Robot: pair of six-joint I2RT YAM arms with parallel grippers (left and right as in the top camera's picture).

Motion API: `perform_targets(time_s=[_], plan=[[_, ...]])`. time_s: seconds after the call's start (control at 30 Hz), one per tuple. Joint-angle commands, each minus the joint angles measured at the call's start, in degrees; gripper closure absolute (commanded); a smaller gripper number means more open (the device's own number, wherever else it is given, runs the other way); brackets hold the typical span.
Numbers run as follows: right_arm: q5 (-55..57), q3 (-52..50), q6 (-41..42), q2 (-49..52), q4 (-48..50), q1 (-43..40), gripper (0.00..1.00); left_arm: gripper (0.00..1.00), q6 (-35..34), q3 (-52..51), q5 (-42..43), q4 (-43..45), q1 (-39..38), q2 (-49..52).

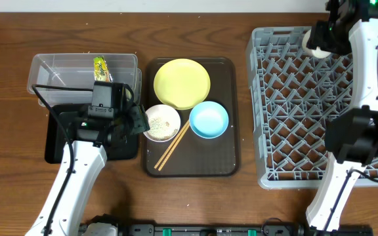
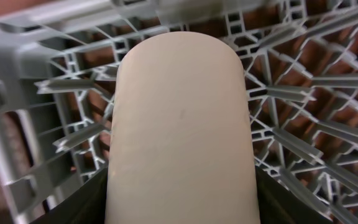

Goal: Sort waste into correct bins and load items into the dishwasher rack
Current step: 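Lower the white cup upright into the rack's far corner and release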

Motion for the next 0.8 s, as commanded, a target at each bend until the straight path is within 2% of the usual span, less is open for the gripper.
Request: perform_targets(time_s=[0.0,0.27,0.4,0.77], plan=[[0.1,1.6,1.1,2.1,0.3,-0.2,0.78,0.39,0.3,1.1,-0.9,0.0,0.2,-0.7],[-0.1,1.3,1.1,4.1,-1.8,0.0,0.78,0.39,0.3,1.1,-0.9,0.0,0.2,-0.7],[-0.3,1.3,1.1,3.7,-2.6,-0.2,0.87,0.39,0.3,1.1,-0.9,0.0,0.2,-0.7],[-0.3,1.3,1.3,-1.0,-4.1,-0.2,0.86,0.39,0.3,1.1,-0.9,0.0,0.2,0.4]])
